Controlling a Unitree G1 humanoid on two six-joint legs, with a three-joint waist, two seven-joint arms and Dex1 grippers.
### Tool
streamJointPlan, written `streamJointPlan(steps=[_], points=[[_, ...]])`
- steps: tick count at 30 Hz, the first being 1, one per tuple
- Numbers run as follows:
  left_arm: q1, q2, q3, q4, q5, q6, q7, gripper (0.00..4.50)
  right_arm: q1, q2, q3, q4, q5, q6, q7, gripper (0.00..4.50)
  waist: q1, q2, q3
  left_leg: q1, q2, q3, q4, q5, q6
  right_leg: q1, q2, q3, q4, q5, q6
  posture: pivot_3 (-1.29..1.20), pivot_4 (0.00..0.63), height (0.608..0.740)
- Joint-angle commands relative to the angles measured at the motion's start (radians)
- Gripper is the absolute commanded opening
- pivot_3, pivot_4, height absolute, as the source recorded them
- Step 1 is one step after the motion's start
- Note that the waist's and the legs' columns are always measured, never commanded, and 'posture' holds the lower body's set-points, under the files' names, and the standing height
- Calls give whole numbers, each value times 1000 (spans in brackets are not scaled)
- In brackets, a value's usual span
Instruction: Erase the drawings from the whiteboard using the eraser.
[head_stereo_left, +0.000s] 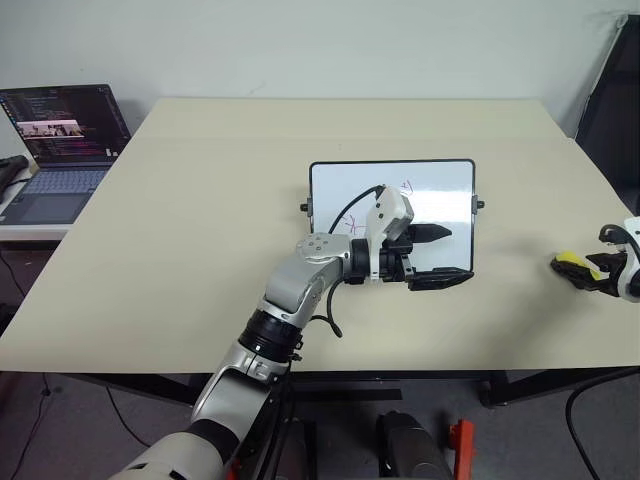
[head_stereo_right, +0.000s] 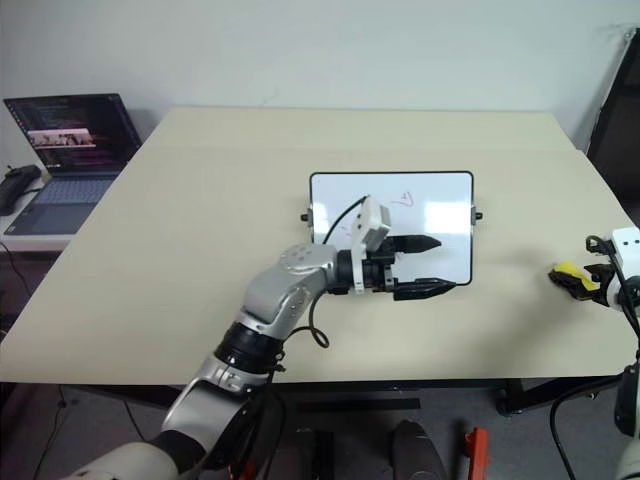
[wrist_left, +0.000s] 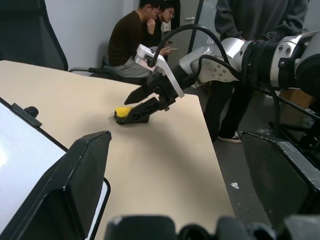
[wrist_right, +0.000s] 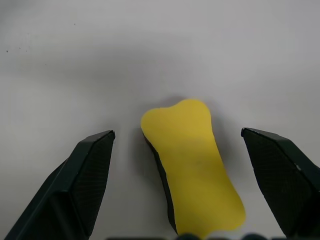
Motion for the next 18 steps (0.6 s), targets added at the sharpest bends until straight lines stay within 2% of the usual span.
streamJointPlan(steps=[1, 4, 5, 7, 14, 15, 18], points=[[4, 1, 3, -44, -12, 0, 7, 4500, -27, -23, -1, 14, -12, 34, -25, 4454, 0, 0, 0, 0, 0, 0, 0, 0, 0, 0, 0, 0, 0, 0, 0, 0, 150, 740], [7, 1, 1, -44, -8, -3, 14, 4500, -24, -19, -4, 22, -17, 42, -47, 4454, 0, 0, 0, 0, 0, 0, 0, 0, 0, 0, 0, 0, 0, 0, 0, 0, 150, 740], [8, 1, 1, -44, -9, -3, 15, 4500, -26, -17, -13, 22, -8, 47, -47, 4288, 0, 0, 0, 0, 0, 0, 0, 0, 0, 0, 0, 0, 0, 0, 0, 0, 150, 740], [10, 1, -1, -47, -9, -2, 17, 4500, -29, -15, -28, 21, 8, 53, -46, 3850, 0, 0, 0, 0, 0, 0, 0, 0, 0, 0, 0, 0, 0, 0, 0, 0, 150, 740], [15, -1, -10, -50, -9, 0, 18, 4500, -6, -10, -65, 10, 39, 61, -44, 1384, 0, 0, 0, 0, 0, 0, 0, 0, 0, 0, 0, 0, 0, 0, 0, 0, 150, 740], [15, -1, -12, -50, -9, 0, 16, 4500, -1, -7, -72, 6, 46, 65, -42, 1219, 0, 0, 0, 0, 0, 0, 0, 0, 0, 0, 0, 0, 0, 0, 0, 0, 150, 740], [16, -4, -17, -50, -9, -1, 14, 4500, 10, -3, -92, -10, 70, 82, -33, 1198, 0, 0, 0, 0, 0, 0, 0, 0, 0, 0, 0, 0, 0, 0, 0, 0, 150, 740]])
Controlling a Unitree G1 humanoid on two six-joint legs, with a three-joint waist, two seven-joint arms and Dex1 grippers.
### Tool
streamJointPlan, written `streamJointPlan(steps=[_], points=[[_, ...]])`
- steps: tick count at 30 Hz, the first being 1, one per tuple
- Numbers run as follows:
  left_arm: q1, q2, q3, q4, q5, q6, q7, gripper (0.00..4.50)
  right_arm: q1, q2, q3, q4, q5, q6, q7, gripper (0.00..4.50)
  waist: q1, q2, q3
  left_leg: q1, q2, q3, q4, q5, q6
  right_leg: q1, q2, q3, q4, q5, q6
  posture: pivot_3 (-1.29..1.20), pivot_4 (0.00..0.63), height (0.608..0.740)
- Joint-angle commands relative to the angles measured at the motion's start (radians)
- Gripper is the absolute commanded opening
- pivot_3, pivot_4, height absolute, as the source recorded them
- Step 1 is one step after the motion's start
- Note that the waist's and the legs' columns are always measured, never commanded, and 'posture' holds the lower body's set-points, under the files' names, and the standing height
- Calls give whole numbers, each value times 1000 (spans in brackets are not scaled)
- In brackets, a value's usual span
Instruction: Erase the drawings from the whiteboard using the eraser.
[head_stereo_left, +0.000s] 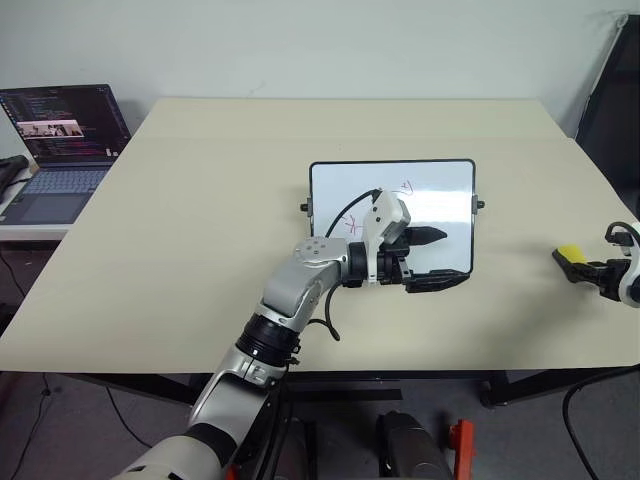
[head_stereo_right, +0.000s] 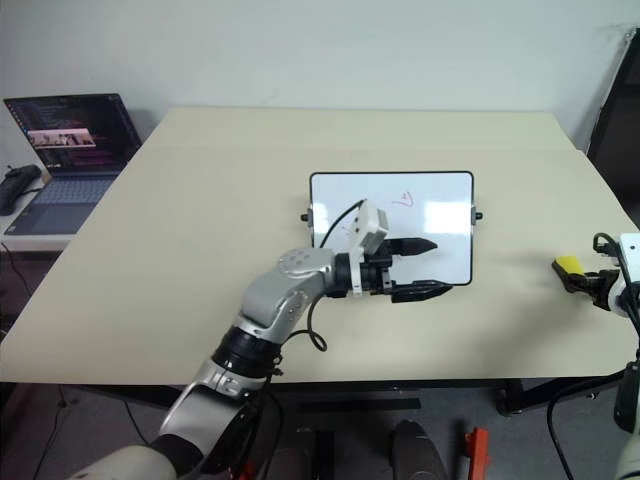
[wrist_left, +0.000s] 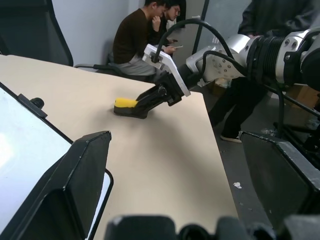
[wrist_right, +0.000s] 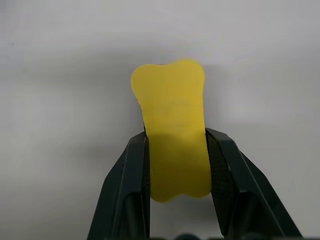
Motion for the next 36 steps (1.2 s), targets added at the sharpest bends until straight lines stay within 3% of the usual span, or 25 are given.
streamJointPlan(steps=[1, 7, 14, 16, 19, 22, 26, 31, 36], points=[[-4, -10, -13, -44, -9, -3, -5, 4500, 12, -7, -37, -43, 39, 20, 13, 1198, 0, 0, 0, 0, 0, 0, 0, 0, 0, 0, 0, 0, 0, 0, 0, 0, 150, 740], [-8, 0, -7, -28, -1, -20, -3, 4500, 96, 18, -76, -252, 114, 104, 42, 1197, -1, 0, 0, 0, 0, 0, 0, 0, 0, 0, 0, 0, 0, 0, 1, 0, 150, 740], [12, 137, 62, -52, 20, -45, 3, 4500, 273, 104, -187, -1115, 346, 410, -77, 1195, -8, 4, -1, 1, 1, -1, 0, 0, 0, -1, 1, 0, 3, -2, 4, 0, 150, 740], [36, 194, 81, -85, 16, -55, -11, 4500, 274, 136, -183, -1277, 398, 458, -109, 1195, -7, 4, -1, 1, 1, -1, 0, 0, 0, -1, 1, 0, 4, -2, 4, 0, 150, 740], [119, 327, 144, -178, 7, -45, -31, 4500, 254, 204, -70, -1440, 432, 426, -93, 1195, -5, 4, -1, 1, 2, -2, 0, 0, 0, 0, 2, -1, 3, -3, 4, 0, 150, 740], [203, 426, 211, -249, -7, -36, -29, 4500, 186, 280, 93, -1435, 332, 345, -127, 1195, -6, 4, -1, 1, 2, -2, 0, 0, 0, 0, 1, -1, 2, -2, 3, 0, 150, 740], [286, 489, 277, -286, -10, -39, 8, 4500, 85, 420, 274, -1331, 153, 180, -227, 1194, 6, 3, -1, 1, 2, -1, 1, 0, 0, -1, 1, -1, 2, -2, 2, 0, 150, 740], [366, 513, 314, -339, -19, -37, 42, 4500, -4, 557, 475, -1127, -84, -36, -319, 1192, 14, 3, -1, -1, 2, -2, 0, 0, 0, -2, 0, -2, 2, 0, -1, 0, 150, 740], [404, 498, 314, -395, -32, -14, 82, 4500, -38, 578, 554, -909, -217, -168, -338, 1177, 28, 2, -1, -3, 1, -4, 0, 0, 0, -2, -1, -4, 1, 0, -2, 0, 150, 740]])
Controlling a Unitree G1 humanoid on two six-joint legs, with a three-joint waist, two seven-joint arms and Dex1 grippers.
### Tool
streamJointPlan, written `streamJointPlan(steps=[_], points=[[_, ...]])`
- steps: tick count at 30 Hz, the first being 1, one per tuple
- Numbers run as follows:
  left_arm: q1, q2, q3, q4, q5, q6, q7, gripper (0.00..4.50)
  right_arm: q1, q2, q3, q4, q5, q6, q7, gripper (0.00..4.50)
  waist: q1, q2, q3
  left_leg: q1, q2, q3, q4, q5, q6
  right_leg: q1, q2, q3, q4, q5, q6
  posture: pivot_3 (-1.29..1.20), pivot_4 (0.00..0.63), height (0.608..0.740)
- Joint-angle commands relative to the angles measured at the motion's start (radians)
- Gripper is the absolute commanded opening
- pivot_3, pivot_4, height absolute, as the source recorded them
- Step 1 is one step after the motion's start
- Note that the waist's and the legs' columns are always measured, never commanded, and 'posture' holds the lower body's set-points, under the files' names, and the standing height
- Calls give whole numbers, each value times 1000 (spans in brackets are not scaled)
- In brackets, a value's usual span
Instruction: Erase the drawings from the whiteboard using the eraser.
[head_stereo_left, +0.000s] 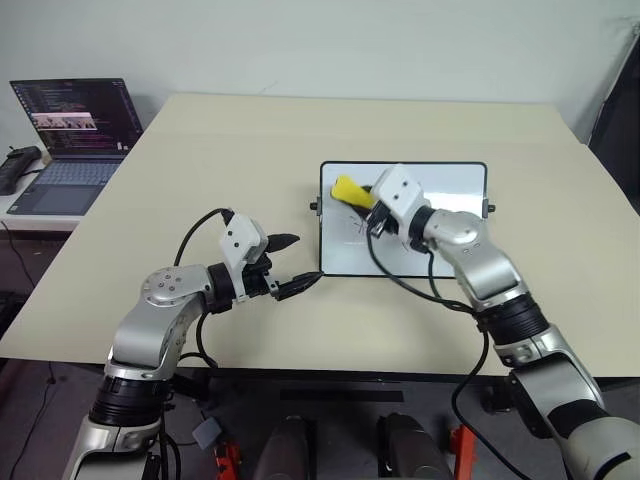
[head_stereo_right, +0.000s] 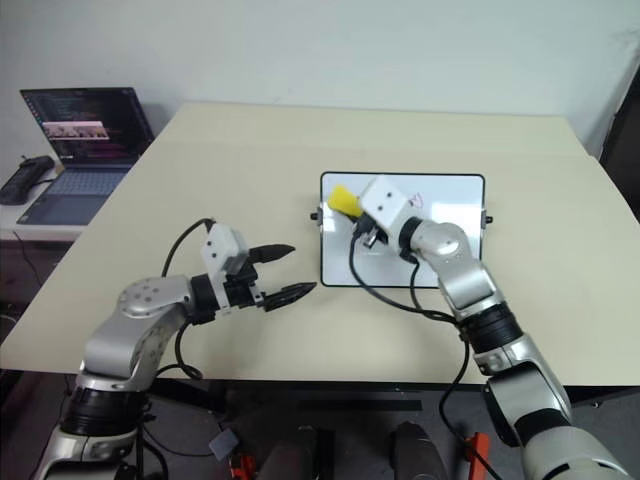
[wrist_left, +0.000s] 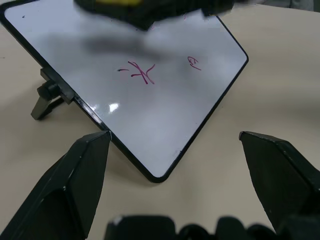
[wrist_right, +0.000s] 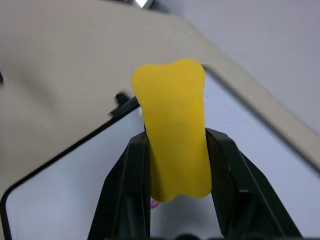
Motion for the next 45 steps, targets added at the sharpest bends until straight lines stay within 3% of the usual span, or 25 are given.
streamJointPlan(steps=[1, 15, 25, 29, 38, 42, 45], points=[[14, -3, 18, -68, -27, 8, 29, 4500, -41, -15, 11, 124, -84, -104, -20, 1175, 0, 0, 0, 0, 0, 0, 0, 0, 0, 0, 0, 0, 0, 0, 0, 0, 150, 740], [20, 1, 4, -64, -39, 4, 46, 4500, -79, -45, 23, 283, -202, -121, -26, 1174, -6, -2, -1, 13, 1, 0, 0, 3, 2, 12, 2, 0, 2, -1, -6, 0, 150, 740], [8, -5, -10, -48, -37, -5, 44, 4500, 85, -111, 141, 68, -233, -79, 258, 1164, -8, -6, -4, 20, 2, 0, -1, 3, 2, 19, 2, 0, 0, -4, -5, 0, 150, 740], [4, -6, -14, -47, -35, -3, 45, 4500, 55, -89, 91, 93, -242, -57, 191, 1162, -12, -6, -4, 20, 2, 0, 0, 3, 2, 19, 2, 0, 0, -4, -5, 0, 150, 740], [-6, -14, -26, -41, -31, -3, 49, 4500, -118, -23, 18, 306, -287, -99, -107, 1146, -21, -6, -4, 20, 2, -2, 0, 4, 2, 18, 2, -1, 0, -2, -6, 0, 150, 740], [-12, -16, -32, -40, -30, -3, 53, 4500, -132, 0, 33, 338, -291, -102, -105, 1144, -27, -6, -4, 19, 2, -1, -1, 4, 2, 18, 2, -1, -1, -2, -7, 0, 150, 740], [-17, -17, -32, -39, -31, -2, 52, 4500, -74, -1, 89, 271, -273, -106, 32, 1144, -28, -7, -4, 19, 2, -1, -1, 4, 2, 18, 2, -1, -1, -2, -7, 0, 150, 740]])
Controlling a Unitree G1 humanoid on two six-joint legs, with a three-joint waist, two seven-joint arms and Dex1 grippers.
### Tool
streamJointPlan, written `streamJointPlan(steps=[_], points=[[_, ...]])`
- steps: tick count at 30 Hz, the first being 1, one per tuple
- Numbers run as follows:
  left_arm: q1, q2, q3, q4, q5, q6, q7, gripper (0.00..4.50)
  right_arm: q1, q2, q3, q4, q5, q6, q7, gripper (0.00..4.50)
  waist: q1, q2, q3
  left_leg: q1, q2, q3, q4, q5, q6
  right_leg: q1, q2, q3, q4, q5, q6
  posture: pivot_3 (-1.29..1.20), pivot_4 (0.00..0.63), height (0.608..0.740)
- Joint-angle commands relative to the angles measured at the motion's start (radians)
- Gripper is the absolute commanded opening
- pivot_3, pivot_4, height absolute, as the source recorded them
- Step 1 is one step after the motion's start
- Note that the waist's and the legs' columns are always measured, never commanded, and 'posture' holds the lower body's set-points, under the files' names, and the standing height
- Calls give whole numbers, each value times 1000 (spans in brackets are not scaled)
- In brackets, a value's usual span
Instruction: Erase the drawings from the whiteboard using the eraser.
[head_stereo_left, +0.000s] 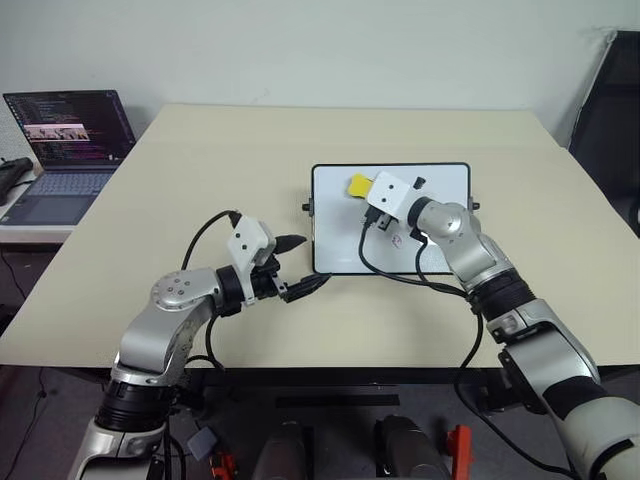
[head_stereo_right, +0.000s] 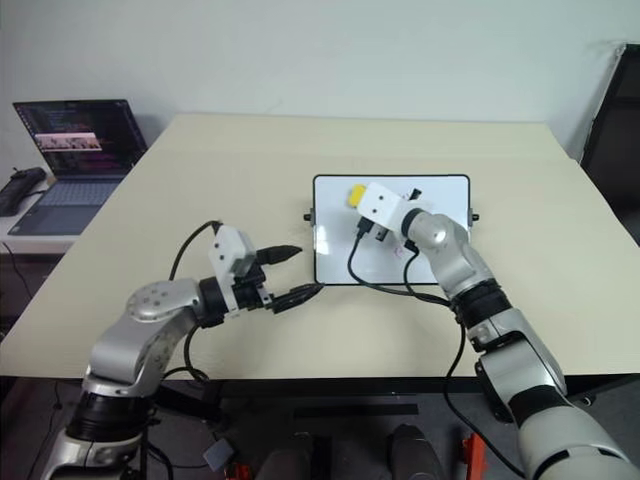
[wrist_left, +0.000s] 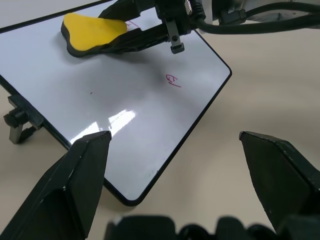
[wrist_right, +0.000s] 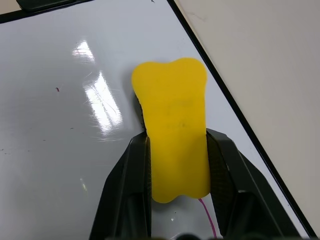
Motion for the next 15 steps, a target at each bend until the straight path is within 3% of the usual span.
streamJointPlan(steps=[1, 4, 9, 15], points=[[-18, -2, 0, -14, -4, -16, 1, 4500, 79, -8, 67, -36, -8, 20, 151, 1144, 0, 0, 0, 0, 0, 0, 0, 0, 0, 0, 0, 0, 0, 0, 0, 0, 150, 740], [-20, -2, -1, -14, -4, -15, 1, 4500, 143, -31, 104, -120, 0, 34, 268, 1144, -1, 0, 0, 0, 0, 0, 0, 0, 0, 0, 0, 0, 0, 0, 0, 0, 150, 740], [-24, -2, -6, -12, -6, -15, 0, 4500, 178, -52, 105, -164, -7, 51, 330, 1143, 0, 0, 0, 0, 0, -1, 0, 0, 0, 0, 0, 0, 0, 0, 0, 0, 150, 740], [-47, 1, -9, 1, -6, -17, -9, 4500, 142, -78, -19, -202, 76, 118, 332, 1143, 5, 0, 1, -1, 0, -3, 0, 0, 0, 0, 0, -2, -1, 0, 0, 0, 150, 740]])
